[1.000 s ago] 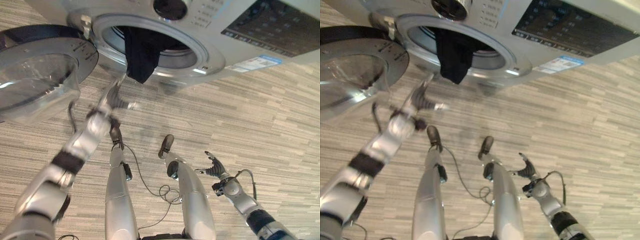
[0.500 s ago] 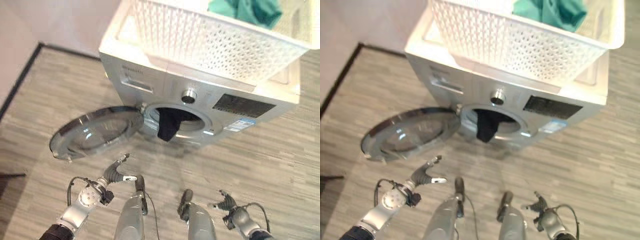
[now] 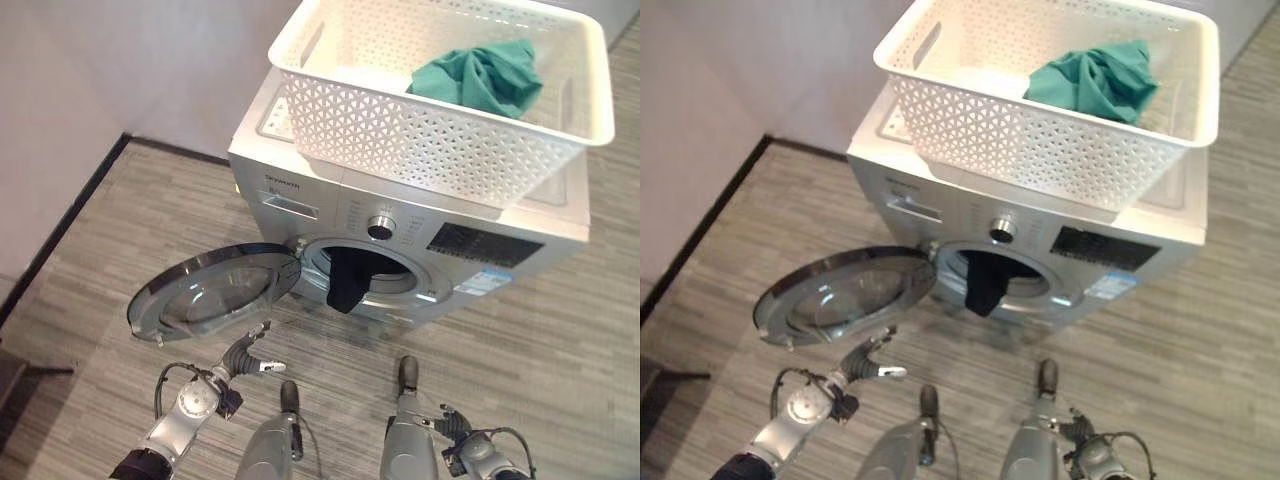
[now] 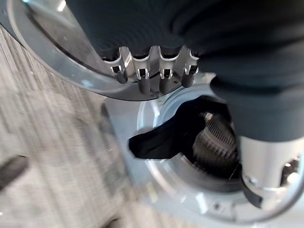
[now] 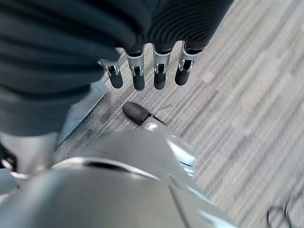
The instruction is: Grab the laundry basket,head to the washer,open it,put in the laundry and shut it.
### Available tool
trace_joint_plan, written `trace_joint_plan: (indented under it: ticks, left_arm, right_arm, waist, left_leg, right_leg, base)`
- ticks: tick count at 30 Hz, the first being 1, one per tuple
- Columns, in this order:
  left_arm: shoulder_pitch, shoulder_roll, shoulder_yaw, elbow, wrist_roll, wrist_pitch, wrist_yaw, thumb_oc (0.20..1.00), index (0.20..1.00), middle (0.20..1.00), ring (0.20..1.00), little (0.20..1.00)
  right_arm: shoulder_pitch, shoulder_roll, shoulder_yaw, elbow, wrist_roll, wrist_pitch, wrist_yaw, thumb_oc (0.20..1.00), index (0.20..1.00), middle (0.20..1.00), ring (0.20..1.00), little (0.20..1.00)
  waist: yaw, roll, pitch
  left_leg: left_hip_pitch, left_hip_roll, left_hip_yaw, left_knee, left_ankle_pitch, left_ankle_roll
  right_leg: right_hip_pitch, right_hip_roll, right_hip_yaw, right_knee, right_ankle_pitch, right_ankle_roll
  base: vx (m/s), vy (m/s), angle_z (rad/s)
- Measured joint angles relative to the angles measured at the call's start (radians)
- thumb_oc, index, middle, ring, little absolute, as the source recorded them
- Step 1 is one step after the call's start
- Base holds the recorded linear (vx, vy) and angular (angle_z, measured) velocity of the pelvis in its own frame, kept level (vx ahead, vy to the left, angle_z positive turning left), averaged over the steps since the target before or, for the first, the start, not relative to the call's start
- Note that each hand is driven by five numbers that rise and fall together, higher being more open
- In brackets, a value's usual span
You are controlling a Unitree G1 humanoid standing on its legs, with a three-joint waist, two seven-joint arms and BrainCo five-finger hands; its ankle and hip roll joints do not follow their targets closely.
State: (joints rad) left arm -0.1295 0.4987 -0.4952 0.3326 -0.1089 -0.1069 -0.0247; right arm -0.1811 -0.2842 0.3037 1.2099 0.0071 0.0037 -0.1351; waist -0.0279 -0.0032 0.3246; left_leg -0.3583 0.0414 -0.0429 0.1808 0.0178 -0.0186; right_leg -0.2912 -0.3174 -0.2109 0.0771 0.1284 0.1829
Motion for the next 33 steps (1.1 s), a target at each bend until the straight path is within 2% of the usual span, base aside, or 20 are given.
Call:
trace_joint_plan:
  ticks: [2, 3, 4, 6, 9, 10, 11, 13, 17, 18, 20, 22, 24, 26, 30, 33]
  left_arm:
    - [0.001, -0.026, -0.034, -0.025, -0.001, 0.000, 0.005, 1.000, 1.000, 1.000, 1.000, 1.000]
    - [0.004, -0.038, -0.034, -0.028, -0.002, 0.001, 0.009, 1.000, 1.000, 1.000, 1.000, 1.000]
    - [0.003, -0.040, -0.033, -0.031, -0.002, 0.001, 0.011, 1.000, 1.000, 1.000, 1.000, 1.000]
    - [-0.016, -0.050, -0.031, -0.041, -0.030, 0.000, 0.031, 1.000, 1.000, 1.000, 1.000, 1.000]
    - [-0.078, -0.066, -0.043, -0.051, -0.050, 0.001, 0.052, 1.000, 1.000, 1.000, 1.000, 1.000]
    - [-0.109, -0.073, -0.061, -0.052, -0.050, 0.002, 0.060, 1.000, 1.000, 1.000, 1.000, 1.000]
    - [-0.118, -0.073, -0.071, -0.051, -0.050, 0.002, 0.062, 1.000, 1.000, 1.000, 1.000, 1.000]
    - [-0.123, -0.079, -0.102, -0.051, -0.051, 0.002, 0.068, 1.000, 1.000, 1.000, 1.000, 1.000]
    - [-0.146, -0.085, -0.160, -0.043, -0.051, 0.004, 0.083, 1.000, 1.000, 1.000, 1.000, 1.000]
    - [-0.164, -0.091, -0.188, -0.042, -0.051, 0.003, 0.088, 1.000, 1.000, 1.000, 1.000, 1.000]
    - [-0.174, -0.106, -0.190, -0.047, -0.071, -0.002, 0.091, 1.000, 1.000, 1.000, 1.000, 1.000]
    - [-0.179, -0.105, -0.182, -0.060, -0.088, -0.003, 0.097, 1.000, 1.000, 1.000, 1.000, 1.000]
    - [-0.182, -0.083, -0.175, -0.078, -0.090, -0.009, 0.104, 1.000, 1.000, 1.000, 1.000, 1.000]
    - [-0.185, -0.069, -0.175, -0.081, -0.091, -0.015, 0.110, 1.000, 1.000, 1.000, 1.000, 1.000]
    - [-0.192, -0.068, -0.156, -0.101, -0.125, -0.022, 0.126, 1.000, 1.000, 1.000, 1.000, 1.000]
    - [-0.191, -0.062, -0.135, -0.141, -0.142, -0.026, 0.131, 1.000, 1.000, 1.000, 1.000, 1.000]
  right_arm:
    - [-0.090, -0.027, 0.001, 0.013, 0.009, 0.000, -0.026, 1.000, 1.000, 1.000, 1.000, 1.000]
    - [-0.141, -0.034, -0.008, 0.009, 0.019, 0.001, -0.041, 1.000, 1.000, 1.000, 1.000, 1.000]
    - [-0.158, -0.039, -0.007, 0.013, 0.019, 0.000, -0.045, 1.000, 1.000, 1.000, 1.000, 1.000]
    - [-0.230, -0.031, -0.034, 0.052, 0.073, 0.000, -0.079, 1.000, 1.000, 1.000, 1.000, 1.000]
    - [-0.320, -0.035, -0.109, 0.118, 0.171, 0.000, -0.121, 1.000, 1.000, 1.000, 1.000, 1.000]
    - [-0.394, -0.048, -0.125, 0.129, 0.217, -0.003, -0.144, 1.000, 1.000, 1.000, 1.000, 1.000]
    - [-0.414, -0.052, -0.126, 0.136, 0.225, -0.005, -0.151, 1.000, 1.000, 1.000, 1.000, 1.000]
    - [-0.491, -0.056, -0.136, 0.134, 0.284, -0.025, -0.165, 1.000, 1.000, 1.000, 1.000, 1.000]
    - [-0.599, -0.062, -0.191, 0.144, 0.395, -0.040, -0.185, 1.000, 1.000, 1.000, 1.000, 1.000]
    - [-0.643, -0.074, -0.243, 0.149, 0.477, -0.075, -0.193, 1.000, 1.000, 1.000, 1.000, 1.000]
    - [-0.690, -0.112, -0.342, 0.165, 0.598, -0.098, -0.216, 1.000, 1.000, 1.000, 1.000, 1.000]
    - [-0.734, -0.163, -0.363, 0.181, 0.668, -0.119, -0.233, 1.000, 1.000, 1.000, 1.000, 1.000]
    - [-0.771, -0.212, -0.388, 0.195, 0.748, -0.131, -0.235, 1.000, 1.000, 1.000, 1.000, 1.000]
    - [-0.803, -0.231, -0.402, 0.229, 0.806, -0.134, -0.241, 1.000, 1.000, 1.000, 1.000, 1.000]
    - [-0.819, -0.264, -0.403, 0.246, 0.828, -0.151, -0.258, 1.000, 1.000, 1.000, 1.000, 1.000]
    - [-0.824, -0.281, -0.414, 0.248, 0.846, -0.160, -0.286, 1.000, 1.000, 1.000, 1.000, 1.000]
  waist:
    - [0.010, 0.024, 0.041]
    - [0.013, 0.023, 0.074]
    - [0.014, 0.021, 0.086]
    - [0.031, 0.023, 0.106]
    - [0.064, 0.043, 0.150]
    - [0.096, 0.067, 0.181]
    - [0.106, 0.071, 0.194]
    - [0.132, 0.094, 0.197]
    - [0.163, 0.110, 0.200]
    - [0.183, 0.117, 0.199]
    - [0.203, 0.144, 0.195]
    - [0.219, 0.178, 0.190]
    - [0.239, 0.182, 0.188]
    - [0.240, 0.182, 0.188]
    - [0.259, 0.184, 0.187]
    - [0.264, 0.184, 0.187]
  left_leg:
    - [-0.045, 0.003, -0.014, 0.022, -0.003, -0.004]
    - [-0.042, 0.016, -0.027, 0.000, 0.006, -0.014]
    - [-0.041, 0.025, -0.030, -0.011, 0.021, -0.045]
    - [-0.073, 0.029, -0.048, -0.036, 0.042, -0.076]
    - [-0.118, 0.023, -0.076, -0.057, 0.073, -0.080]
    - [-0.134, 0.018, -0.091, -0.067, 0.084, -0.081]
    - [-0.136, 0.017, -0.093, -0.072, 0.087, -0.084]
    - [-0.164, 0.001, -0.118, -0.087, 0.103, -0.087]
    - [-0.190, -0.019, -0.143, -0.088, 0.112, -0.086]
    - [-0.214, -0.030, -0.164, -0.088, 0.112, -0.086]
    - [-0.247, -0.050, -0.176, -0.091, 0.122, -0.082]
    - [-0.276, -0.068, -0.193, -0.101, 0.130, -0.076]
    - [-0.313, -0.091, -0.192, -0.103, 0.138, -0.068]
    - [-0.331, -0.108, -0.192, -0.102, 0.138, -0.068]
    - [-0.366, -0.138, -0.191, -0.095, 0.139, -0.067]
    - [-0.385, -0.145, -0.195, -0.095, 0.140, -0.066]
  right_leg:
    - [-0.046, 0.030, -0.027, 0.022, 0.002, -0.025]
    - [-0.049, 0.042, -0.044, 0.022, 0.005, -0.028]
    - [-0.049, 0.049, -0.047, 0.020, 0.004, -0.031]
    - [-0.061, 0.056, -0.079, -0.015, 0.021, -0.038]
    - [-0.073, 0.057, -0.115, -0.063, 0.051, -0.040]
    - [-0.077, 0.053, -0.133, -0.068, 0.054, -0.041]
    - [-0.080, 0.052, -0.136, -0.068, 0.054, -0.041]
    - [-0.094, 0.043, -0.164, -0.067, 0.051, -0.037]
    - [-0.100, 0.027, -0.206, -0.068, 0.048, -0.028]
    - [-0.113, 0.014, -0.222, -0.060, 0.038, -0.019]
    - [-0.137, -0.009, -0.249, -0.044, 0.027, -0.008]
    - [-0.157, -0.022, -0.259, -0.039, 0.020, 0.002]
    - [-0.193, -0.047, -0.266, -0.030, 0.021, 0.014]
    - [-0.213, -0.069, -0.267, -0.009, 0.013, 0.025]
    - [-0.248, -0.105, -0.267, 0.017, 0.002, 0.044]
    - [-0.266, -0.113, -0.269, 0.033, -0.008, 0.051]
  base:
    - [-0.05, -0.094, 0.27]
    - [-0.11, -0.154, 0.09]
    - [-0.11, -0.127, 0.06]
    - [-0.12, -0.093, 0.19]
    - [-0.04, -0.042, 0.36]
    - [-0.04, -0.024, 0.31]
    - [-0.05, -0.010, 0.25]
    - [-0.04, -0.008, 0.31]
    - [-0.04, 0.001, 0.33]
    - [-0.02, -0.001, 0.36]
    - [0.05, -0.027, 0.44]
    - [0.02, 0.013, 0.33]
    - [-0.01, 0.081, 0.26]
    - [0.00, 0.045, 0.21]
    - [0.00, 0.027, 0.14]
    - [0.00, 0.018, 0.10]
